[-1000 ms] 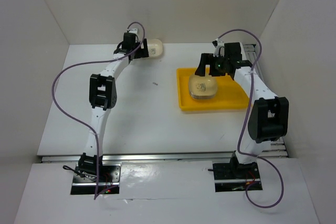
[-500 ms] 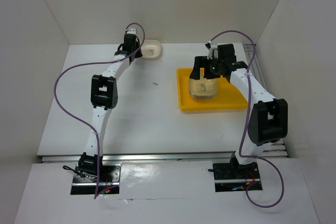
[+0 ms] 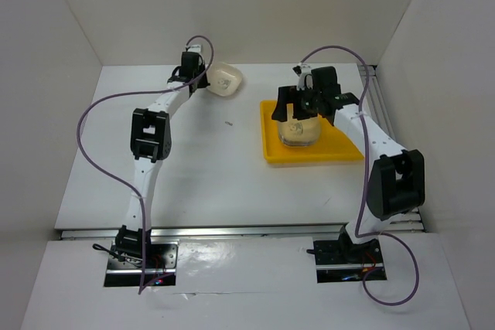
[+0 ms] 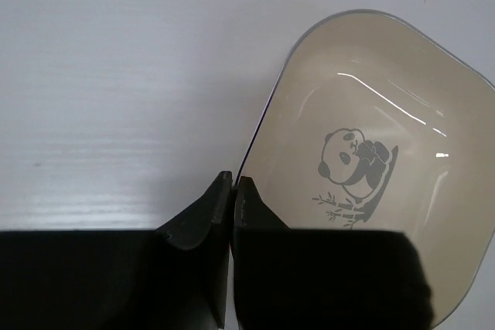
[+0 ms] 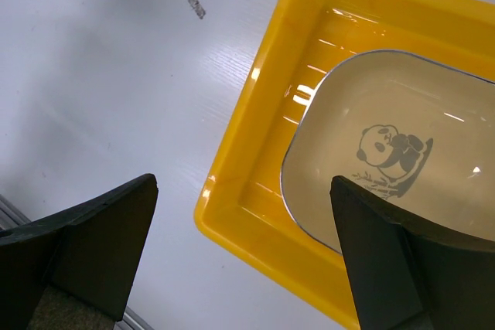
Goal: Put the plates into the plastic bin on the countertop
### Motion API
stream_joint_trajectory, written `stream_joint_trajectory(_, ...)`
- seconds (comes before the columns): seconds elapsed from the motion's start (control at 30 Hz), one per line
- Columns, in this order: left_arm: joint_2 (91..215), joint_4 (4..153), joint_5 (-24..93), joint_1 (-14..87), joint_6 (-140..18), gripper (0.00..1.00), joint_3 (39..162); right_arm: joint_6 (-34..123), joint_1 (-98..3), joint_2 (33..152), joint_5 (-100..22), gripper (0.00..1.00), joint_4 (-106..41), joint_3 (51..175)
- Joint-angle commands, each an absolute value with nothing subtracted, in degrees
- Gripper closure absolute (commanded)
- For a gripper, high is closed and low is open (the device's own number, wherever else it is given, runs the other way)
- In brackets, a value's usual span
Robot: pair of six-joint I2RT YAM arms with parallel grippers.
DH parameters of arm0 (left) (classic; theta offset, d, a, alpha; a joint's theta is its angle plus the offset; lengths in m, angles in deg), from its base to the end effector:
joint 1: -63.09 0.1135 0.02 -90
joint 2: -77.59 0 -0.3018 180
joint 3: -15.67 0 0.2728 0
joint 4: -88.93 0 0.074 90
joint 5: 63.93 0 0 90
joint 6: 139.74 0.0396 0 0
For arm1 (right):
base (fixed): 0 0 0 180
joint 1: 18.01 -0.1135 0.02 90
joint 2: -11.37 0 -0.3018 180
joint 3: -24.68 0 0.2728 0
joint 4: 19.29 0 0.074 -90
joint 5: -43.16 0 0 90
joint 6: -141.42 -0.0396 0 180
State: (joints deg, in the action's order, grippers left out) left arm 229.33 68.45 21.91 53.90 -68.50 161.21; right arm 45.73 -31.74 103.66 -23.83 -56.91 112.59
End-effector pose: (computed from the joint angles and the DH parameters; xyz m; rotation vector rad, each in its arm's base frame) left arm 0.6505 -0.1023 0.1760 -0.2160 2.0316 -0.2322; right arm 0.3714 0.1067 0.3203 -0.3700 2.2851 0.6356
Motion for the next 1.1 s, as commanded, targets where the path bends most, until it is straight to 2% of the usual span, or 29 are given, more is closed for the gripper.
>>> stream_joint_trajectory(0.0,223.42,63.66,23.33,56.13,-65.03,1.00,154.69,43.87,-32.77,99.17,-26.26,0.00,-55.12,112.45)
stream_joint_trajectory(0.13,210.86,62.86,35.88,59.75,-59.00,1.00,141.78,42.20,-37.50,101.80,-31.80,0.00,-54.59,115.69)
stream_joint_trajectory(0.17,208.49,62.86,42.09,60.28,-56.79,1.00,137.31,42.20,-38.47,102.85,-33.11,0.00,-54.07,118.40)
stream_joint_trajectory(0.33,196.70,54.00,55.06,60.28,-39.24,1.00,129.54,42.72,-43.40,113.02,-34.63,0.00,-53.45,127.99)
stream_joint_trajectory(0.53,187.82,45.11,57.89,59.14,-31.81,1.00,124.09,44.66,-46.39,124.73,-31.47,0.00,-54.85,138.36)
stream_joint_trajectory(0.8,184.20,43.97,59.37,57.47,-35.41,1.00,122.15,43.43,-49.03,127.29,-28.56,0.00,-51.86,137.15)
stream_joint_trajectory(0.83,184.20,43.96,59.38,57.47,-36.55,1.00,123.81,43.43,-49.03,127.29,-27.95,0.06,-51.86,136.45)
stream_joint_trajectory(0.87,184.20,43.01,60.34,57.47,-37.17,1.00,124.61,43.43,-49.03,127.29,-27.94,0.06,-51.34,136.44)
stream_joint_trajectory(0.93,184.73,41.34,60.88,56.95,-38.14,1.00,127.41,43.43,-49.03,127.29,-27.94,0.38,-51.34,135.74)
stream_joint_trajectory(1.0,185.25,40.54,62.10,56.94,-39.98,0.88,129.18,42.73,-49.03,127.29,-28.55,0.86,-51.34,134.69)
stream_joint_trajectory(1.07,185.26,40.54,62.72,56.94,-41.74,0.76,131.54,42.72,-49.03,125.98,-28.56,0.87,-50.82,133.55)
